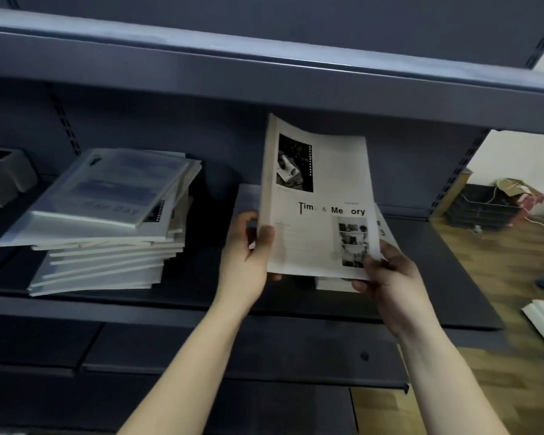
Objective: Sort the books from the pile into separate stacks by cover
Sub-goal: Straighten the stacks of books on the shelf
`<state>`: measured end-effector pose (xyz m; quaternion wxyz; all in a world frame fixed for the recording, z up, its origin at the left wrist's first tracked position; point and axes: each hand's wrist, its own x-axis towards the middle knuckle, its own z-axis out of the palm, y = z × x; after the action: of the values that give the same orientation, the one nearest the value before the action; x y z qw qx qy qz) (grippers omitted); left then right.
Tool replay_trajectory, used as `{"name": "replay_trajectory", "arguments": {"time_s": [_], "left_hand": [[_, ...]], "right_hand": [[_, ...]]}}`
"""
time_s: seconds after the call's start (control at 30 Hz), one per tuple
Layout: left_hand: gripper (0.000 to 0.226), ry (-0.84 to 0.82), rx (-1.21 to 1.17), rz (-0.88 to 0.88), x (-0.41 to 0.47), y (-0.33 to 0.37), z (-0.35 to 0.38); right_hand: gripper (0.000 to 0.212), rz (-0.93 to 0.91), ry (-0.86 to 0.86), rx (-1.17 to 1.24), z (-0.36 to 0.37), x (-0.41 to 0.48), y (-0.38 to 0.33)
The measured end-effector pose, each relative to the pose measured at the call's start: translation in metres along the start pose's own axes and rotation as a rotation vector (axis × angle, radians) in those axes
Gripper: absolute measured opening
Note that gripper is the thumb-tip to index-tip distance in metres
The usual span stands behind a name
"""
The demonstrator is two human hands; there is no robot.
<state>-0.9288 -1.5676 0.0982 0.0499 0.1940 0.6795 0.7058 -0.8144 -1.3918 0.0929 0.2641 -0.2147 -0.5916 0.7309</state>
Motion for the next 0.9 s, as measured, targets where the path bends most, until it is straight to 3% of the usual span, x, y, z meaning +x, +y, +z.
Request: {"name": "replay_trajectory", "arguments": {"time_s": [0.13, 0.3, 0.4, 0.63, 0.77, 0.9], "left_hand": [[0.013, -0.106, 0.260, 0.028, 0.002, -0.021, 0.018], [0.030, -0.155, 0.878, 0.209, 0.003, -0.071, 0.028], [0.028, -0.133, 1.076, 0.368, 0.003, -0.091, 0.035], [0.035, -0.047, 1.174, 0.441, 0.004, -0.104, 0.038], [0.036, -0.039, 1.186, 0.432, 0.003, -0.106, 0.037], [0.035, -0.035, 1.180, 0.425, 0.003, -0.108, 0.036]], "right_hand": [[0.033, -0.015, 0.118, -0.004, -0.038, 0.005, 0.001], [0.034, 0.013, 0.191, -0.086, -0.079, 0.017, -0.001], [0.033, 0.053, 0.214, -0.142, -0.100, 0.027, 0.007], [0.028, 0.131, 0.215, -0.377, -0.116, 0.032, 0.032], [0.028, 0.008, 0.222, -0.796, -0.120, 0.032, 0.035], [0.037, -0.129, 0.239, -1.051, -0.120, 0.029, 0.034]]}}
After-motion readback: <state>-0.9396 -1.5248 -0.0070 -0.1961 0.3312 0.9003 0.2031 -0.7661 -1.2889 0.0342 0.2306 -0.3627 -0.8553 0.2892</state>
